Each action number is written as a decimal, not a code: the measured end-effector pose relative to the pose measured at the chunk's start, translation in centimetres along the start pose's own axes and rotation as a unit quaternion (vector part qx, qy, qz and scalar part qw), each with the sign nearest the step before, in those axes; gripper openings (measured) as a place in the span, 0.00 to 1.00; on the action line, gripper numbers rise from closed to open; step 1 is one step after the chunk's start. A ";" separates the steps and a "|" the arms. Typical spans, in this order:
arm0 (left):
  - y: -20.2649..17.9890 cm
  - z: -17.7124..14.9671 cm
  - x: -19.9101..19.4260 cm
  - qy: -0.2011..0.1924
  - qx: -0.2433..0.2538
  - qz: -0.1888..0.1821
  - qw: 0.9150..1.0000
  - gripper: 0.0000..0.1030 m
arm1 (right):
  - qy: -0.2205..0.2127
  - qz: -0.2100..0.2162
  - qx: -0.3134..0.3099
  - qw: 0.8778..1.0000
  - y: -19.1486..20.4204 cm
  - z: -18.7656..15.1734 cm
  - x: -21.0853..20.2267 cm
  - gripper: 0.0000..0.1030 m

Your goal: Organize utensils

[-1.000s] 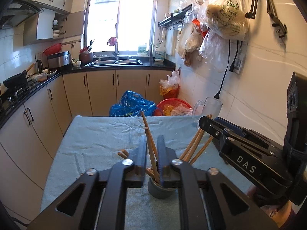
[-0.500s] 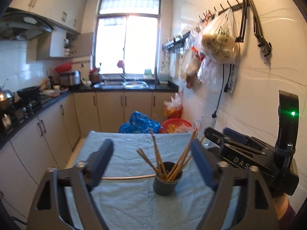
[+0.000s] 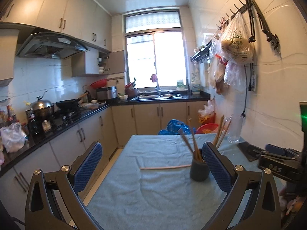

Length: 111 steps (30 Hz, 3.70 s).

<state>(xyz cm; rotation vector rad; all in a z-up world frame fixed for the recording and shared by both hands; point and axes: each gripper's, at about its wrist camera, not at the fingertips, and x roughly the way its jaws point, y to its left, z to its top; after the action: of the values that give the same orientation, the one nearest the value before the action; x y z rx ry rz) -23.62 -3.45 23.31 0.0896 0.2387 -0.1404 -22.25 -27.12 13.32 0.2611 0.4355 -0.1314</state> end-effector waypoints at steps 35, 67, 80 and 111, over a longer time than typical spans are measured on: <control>-1.5 -8.1 5.0 0.189 -0.008 -0.007 0.982 1.00 | 0.045 -0.119 0.028 0.992 -1.2 -8.8 -0.3 0.79; -1.7 -8.4 5.4 0.201 -0.013 -0.019 0.979 1.00 | 0.012 -0.137 0.001 0.990 -0.4 -8.5 -0.8 0.82; -1.8 -8.6 5.4 0.206 -0.016 -0.021 0.978 1.00 | 0.011 -0.140 -0.003 0.990 -0.3 -8.4 -0.9 0.83; -2.2 -9.7 5.9 0.219 -0.019 -0.033 0.975 1.00 | 0.017 -0.141 -0.017 0.990 -0.5 -8.5 -0.2 0.84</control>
<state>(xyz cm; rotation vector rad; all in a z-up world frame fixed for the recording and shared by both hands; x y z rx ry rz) -20.46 -5.34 12.38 0.0740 0.6854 -0.1816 -25.93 -25.24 5.87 0.1662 0.5074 -0.3967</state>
